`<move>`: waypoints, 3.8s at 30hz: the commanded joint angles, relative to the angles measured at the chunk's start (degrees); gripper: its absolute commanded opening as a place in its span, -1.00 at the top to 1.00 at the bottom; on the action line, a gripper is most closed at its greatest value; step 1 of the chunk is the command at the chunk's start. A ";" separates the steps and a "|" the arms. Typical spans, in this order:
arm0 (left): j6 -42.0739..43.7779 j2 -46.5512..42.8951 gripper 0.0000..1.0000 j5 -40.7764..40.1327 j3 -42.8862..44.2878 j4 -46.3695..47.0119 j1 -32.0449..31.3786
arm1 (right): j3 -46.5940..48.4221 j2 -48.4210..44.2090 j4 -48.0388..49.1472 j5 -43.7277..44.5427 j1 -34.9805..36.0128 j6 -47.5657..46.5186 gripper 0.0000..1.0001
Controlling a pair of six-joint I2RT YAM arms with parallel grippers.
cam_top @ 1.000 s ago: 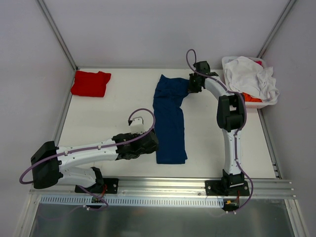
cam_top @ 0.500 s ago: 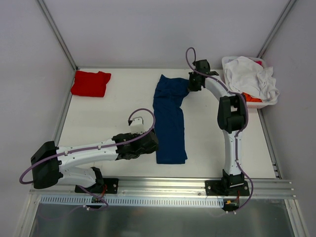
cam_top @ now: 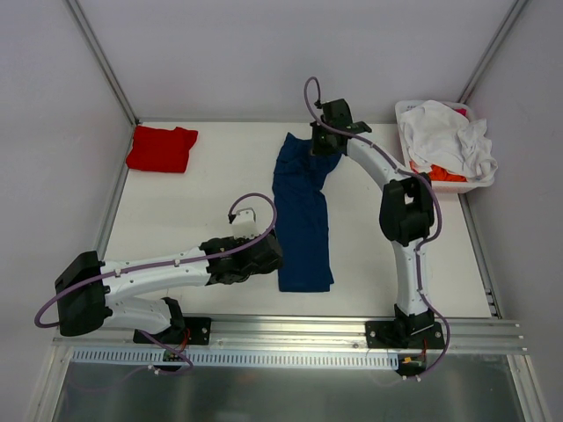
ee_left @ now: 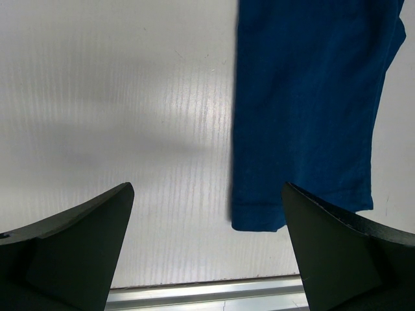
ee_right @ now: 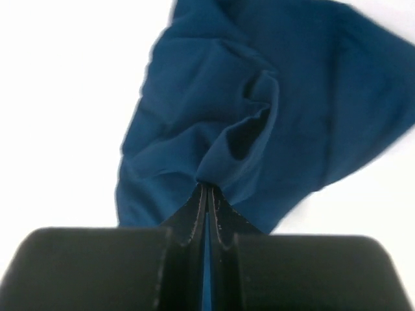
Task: Fold and stack the t-shirts
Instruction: Fold the tshirt
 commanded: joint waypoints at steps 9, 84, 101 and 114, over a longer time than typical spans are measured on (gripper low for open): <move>-0.96 -0.78 -0.98 -1.04 -0.36 -0.54 -0.60 | 10.32 6.19 -3.79 0.44 5.62 -1.55 0.99; 1.68 5.29 -0.98 -1.74 3.68 -0.46 0.10 | 11.30 15.61 7.45 -6.41 -13.71 5.12 0.20; 2.12 5.29 -0.98 -1.30 4.30 -0.54 0.28 | 5.14 11.57 11.14 -8.79 -13.98 7.06 0.99; 0.71 2.74 -0.98 -1.21 2.19 -0.54 0.10 | 3.99 1.55 8.95 -8.88 -9.50 5.13 0.99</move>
